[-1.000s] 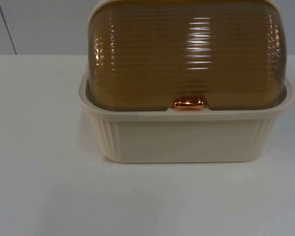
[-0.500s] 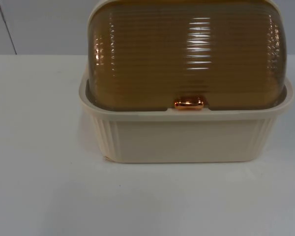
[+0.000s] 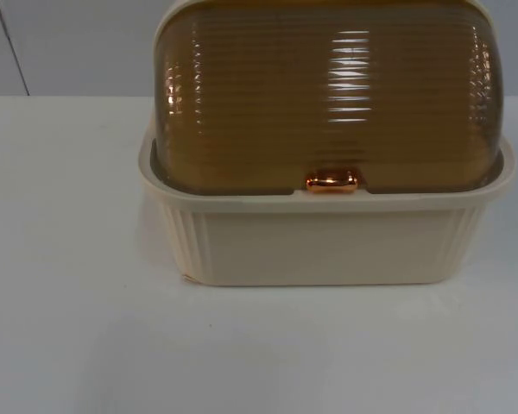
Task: Open the box lid with the left hand, place the block into the box with the right hand, then close the box lid with the left hand.
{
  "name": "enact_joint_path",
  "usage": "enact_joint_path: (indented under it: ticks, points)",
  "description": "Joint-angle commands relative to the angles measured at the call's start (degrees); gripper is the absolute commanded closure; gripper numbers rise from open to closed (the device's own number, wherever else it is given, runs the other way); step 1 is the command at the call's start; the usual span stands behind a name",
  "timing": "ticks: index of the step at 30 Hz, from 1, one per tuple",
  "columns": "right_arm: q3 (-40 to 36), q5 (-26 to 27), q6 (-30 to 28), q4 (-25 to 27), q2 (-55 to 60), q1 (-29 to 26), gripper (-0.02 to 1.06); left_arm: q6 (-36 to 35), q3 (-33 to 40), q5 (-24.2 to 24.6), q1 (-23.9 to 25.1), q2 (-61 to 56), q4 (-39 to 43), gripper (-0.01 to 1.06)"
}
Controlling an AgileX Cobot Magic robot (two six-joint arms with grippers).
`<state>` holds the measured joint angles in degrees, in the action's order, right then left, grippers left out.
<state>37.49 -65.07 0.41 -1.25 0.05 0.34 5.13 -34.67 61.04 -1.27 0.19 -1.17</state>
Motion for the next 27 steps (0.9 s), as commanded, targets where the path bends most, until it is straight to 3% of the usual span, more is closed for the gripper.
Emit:
enact_joint_path:
  ticks: [1,6,14,24,27]
  points:
    - [-0.02,0.0,0.23,-0.51,-0.05,0.18,0.0,-0.87,0.29,-0.03,-0.38,-0.19,0.62,0.0]
    - [-0.19,0.0,0.22,-0.41,-0.05,0.18,0.0,-0.87,0.29,0.07,-0.38,-0.19,0.61,0.0]
    - [-7.98,3.26,0.06,0.27,-0.05,0.18,0.0,-0.87,0.39,0.32,-0.38,-0.19,1.47,0.0]
    - [-7.98,3.26,-1.0,0.25,-0.05,0.42,0.0,-0.87,0.39,1.07,-0.38,-0.19,2.0,0.0]
    - [-7.98,3.26,-1.0,0.25,-0.05,0.42,0.0,-0.87,0.39,-0.92,-0.38,-0.19,2.01,0.0]
